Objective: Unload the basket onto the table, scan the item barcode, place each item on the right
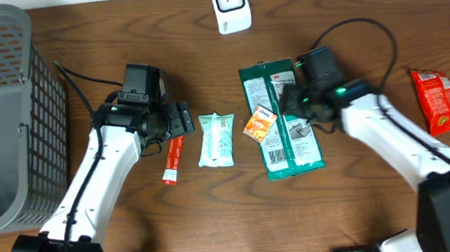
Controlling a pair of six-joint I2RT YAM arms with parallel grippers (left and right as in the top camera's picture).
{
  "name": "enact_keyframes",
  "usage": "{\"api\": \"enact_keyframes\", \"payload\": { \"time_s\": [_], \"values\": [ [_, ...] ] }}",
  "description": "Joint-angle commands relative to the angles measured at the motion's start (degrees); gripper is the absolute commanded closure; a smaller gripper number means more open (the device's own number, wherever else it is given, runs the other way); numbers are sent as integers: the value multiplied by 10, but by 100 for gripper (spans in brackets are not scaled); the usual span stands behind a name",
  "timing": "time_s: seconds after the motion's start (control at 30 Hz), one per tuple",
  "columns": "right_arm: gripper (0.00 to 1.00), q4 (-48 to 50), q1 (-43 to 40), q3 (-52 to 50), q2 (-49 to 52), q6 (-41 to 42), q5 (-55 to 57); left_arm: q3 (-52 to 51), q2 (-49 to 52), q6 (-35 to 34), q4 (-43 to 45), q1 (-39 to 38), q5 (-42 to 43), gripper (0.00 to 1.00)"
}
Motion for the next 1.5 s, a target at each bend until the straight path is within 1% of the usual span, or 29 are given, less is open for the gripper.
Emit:
{"api": "enact_keyframes", "payload": {
  "time_s": [0.0,0.03,0.07,0.1,0.13,0.17,0.23,0.3,0.33,0.43,0.5,0.6,0.7,0.77,0.9,1.13,1.17,1.27,1.33,1.47],
  "values": [
    [34,-2,-72,1,-31,-58,-29,4,0,3,5,1,0,1],
    [31,-2,-92,1,-31,-62,-39,4,0,3,11,1,15,1],
    [28,-2,-118,0,-31,-66,-50,4,1,6,22,0,44,8],
    [26,-2,-136,0,-31,-67,-54,4,2,16,32,-1,77,12],
    [23,-3,-151,0,-31,-74,-59,4,2,30,43,-2,115,18],
    [17,-3,-166,0,-31,-81,-66,4,2,42,54,-2,157,21],
    [9,-9,-195,0,-31,-86,-75,5,4,42,71,-8,206,23],
    [1,-25,-210,0,-31,-85,-74,5,5,42,85,-17,230,24],
    [1,-42,-219,0,-31,-85,-74,5,9,42,108,-36,245,24],
    [1,-51,-221,0,-31,-85,-75,4,22,46,152,-79,250,26],
    [1,-51,-221,0,-31,-85,-74,4,42,87,196,-126,246,27],
    [1,-51,-221,0,-31,-85,-74,5,70,109,217,-165,188,29],
    [1,-51,-221,0,-31,-85,-74,4,99,133,220,-186,131,35],
    [1,-51,-221,0,-31,-85,-74,4,118,149,229,-191,129,40],
    [1,-51,-221,0,-31,-85,-74,4,148,172,245,-188,129,40],
    [1,-51,-221,0,-31,-85,-74,5,168,181,276,-177,135,41],
    [1,-51,-221,0,-31,-85,-74,5,170,181,280,-174,145,41],
    [1,-51,-221,0,-31,-85,-74,8,183,175,301,-148,220,41],
    [1,-51,-221,0,-31,-85,-74,11,192,157,303,-132,242,41],
    [1,-51,-221,0,-31,-85,-74,11,206,158,304,-128,248,41]
  ]
}}
